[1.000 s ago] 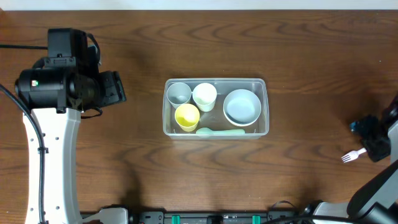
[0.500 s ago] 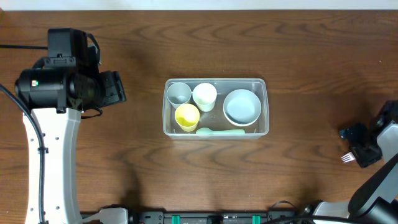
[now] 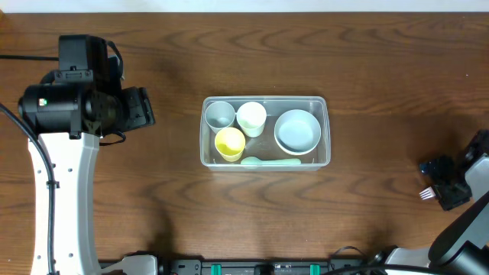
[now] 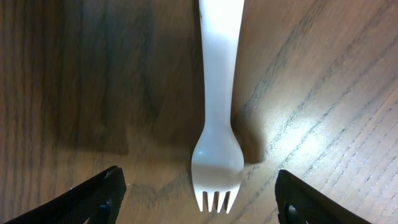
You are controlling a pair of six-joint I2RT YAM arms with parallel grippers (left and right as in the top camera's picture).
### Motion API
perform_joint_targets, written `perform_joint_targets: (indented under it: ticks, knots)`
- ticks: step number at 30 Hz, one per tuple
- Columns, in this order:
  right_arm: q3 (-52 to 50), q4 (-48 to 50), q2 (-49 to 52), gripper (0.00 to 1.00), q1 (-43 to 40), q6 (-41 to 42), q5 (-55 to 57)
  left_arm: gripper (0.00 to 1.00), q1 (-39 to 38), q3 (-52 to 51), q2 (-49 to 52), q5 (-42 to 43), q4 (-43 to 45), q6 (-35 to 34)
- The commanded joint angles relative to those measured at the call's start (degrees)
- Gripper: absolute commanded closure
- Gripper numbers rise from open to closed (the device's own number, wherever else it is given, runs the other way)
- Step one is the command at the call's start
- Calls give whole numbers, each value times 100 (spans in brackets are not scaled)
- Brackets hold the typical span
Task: Pack container
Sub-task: 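Lower the right gripper to the white fork and grasp it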
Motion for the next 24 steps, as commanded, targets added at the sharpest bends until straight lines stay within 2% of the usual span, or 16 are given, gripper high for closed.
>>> perform_joint_targets:
  ticks: [1,24]
  knots:
    - [-52,15,4,21,-90,68,22,28,28,-48,39,-4,-17,-11]
    - [-221,332,103,23,-92,68,70,28,28,-48,39,-4,-20,-11]
